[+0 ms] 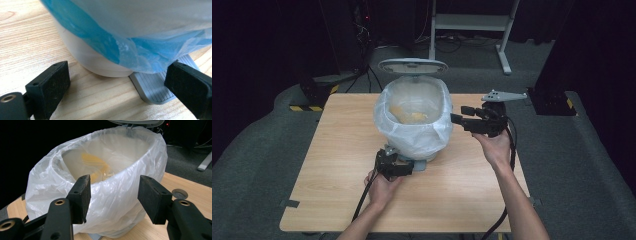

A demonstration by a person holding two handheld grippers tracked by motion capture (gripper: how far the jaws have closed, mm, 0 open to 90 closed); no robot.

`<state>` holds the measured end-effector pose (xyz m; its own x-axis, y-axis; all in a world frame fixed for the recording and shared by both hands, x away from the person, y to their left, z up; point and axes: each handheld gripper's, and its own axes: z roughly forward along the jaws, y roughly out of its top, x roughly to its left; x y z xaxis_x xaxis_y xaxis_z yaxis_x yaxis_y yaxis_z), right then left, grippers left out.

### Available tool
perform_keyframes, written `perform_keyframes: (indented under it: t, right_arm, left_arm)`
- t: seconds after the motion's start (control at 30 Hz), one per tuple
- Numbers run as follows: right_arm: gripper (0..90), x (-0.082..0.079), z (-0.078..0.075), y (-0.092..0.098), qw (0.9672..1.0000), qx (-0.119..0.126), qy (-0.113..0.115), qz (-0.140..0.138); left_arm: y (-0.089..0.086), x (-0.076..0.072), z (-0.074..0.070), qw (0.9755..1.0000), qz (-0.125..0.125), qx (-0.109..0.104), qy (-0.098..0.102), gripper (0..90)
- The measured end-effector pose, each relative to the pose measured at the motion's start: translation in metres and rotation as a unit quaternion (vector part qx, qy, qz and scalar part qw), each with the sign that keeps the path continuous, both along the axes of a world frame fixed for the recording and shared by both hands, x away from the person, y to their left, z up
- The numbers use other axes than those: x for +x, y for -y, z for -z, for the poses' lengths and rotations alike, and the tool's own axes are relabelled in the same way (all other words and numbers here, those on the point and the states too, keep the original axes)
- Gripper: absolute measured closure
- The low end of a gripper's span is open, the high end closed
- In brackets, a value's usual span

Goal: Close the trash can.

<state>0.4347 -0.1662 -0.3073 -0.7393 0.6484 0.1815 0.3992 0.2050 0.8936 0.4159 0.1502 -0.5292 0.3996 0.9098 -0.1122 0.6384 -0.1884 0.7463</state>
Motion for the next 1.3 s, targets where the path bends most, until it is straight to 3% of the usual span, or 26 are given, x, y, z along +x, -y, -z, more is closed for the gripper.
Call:
perform_keyframes:
  t: [0.33,0.37,0.4,0.47,0.57,0.6,0.67,0.77,0.87,1.3]
  right_arm:
    - [44.3,-0.005,0.009,0.007,0.9999,0.012,-0.005,0.005]
    - [44.3,-0.005,0.010,0.008,0.9999,0.013,-0.004,0.005]
    - [44.3,-0.006,0.011,0.009,0.9999,0.014,-0.004,0.006]
    - [44.3,-0.007,0.013,0.011,0.9998,0.016,-0.005,0.008]
    - [44.4,-0.008,0.015,0.014,0.9998,0.018,-0.006,0.011]
    - [44.4,-0.009,0.015,0.015,0.9997,0.020,-0.006,0.011]
    - [44.4,-0.010,0.017,0.016,0.9997,0.021,-0.006,0.013]
    - [44.5,-0.011,0.020,0.019,0.9996,0.023,-0.008,0.014]
    - [44.5,-0.012,0.023,0.020,0.9995,0.025,-0.010,0.016]
    - [45.2,-0.018,0.035,0.027,0.9991,0.025,-0.015,0.031]
  left_arm:
    - [0.000,0.000,0.000,1.0000,0.004,0.000,-0.006,6.3]
    - [0.000,0.000,0.000,1.0000,0.002,0.003,0.000,6.3]
    - [0.001,0.000,0.000,1.0000,-0.001,-0.005,-0.003,6.3]
    - [-0.001,0.000,0.000,1.0000,0.004,0.006,-0.002,6.3]
    - [0.000,0.000,0.000,1.0000,0.000,-0.003,-0.003,6.3]
    - [0.000,0.000,0.000,1.0000,0.002,0.004,0.000,6.3]
    - [0.000,0.000,0.000,1.0000,0.003,-0.002,-0.006,6.3]
    - [0.000,0.000,0.000,1.0000,0.001,0.002,0.001,6.3]
    - [0.000,0.000,0.000,1.0000,0.005,0.002,-0.006,6.3]
    - [0.000,0.000,0.000,1.0000,0.000,0.000,0.000,6.3]
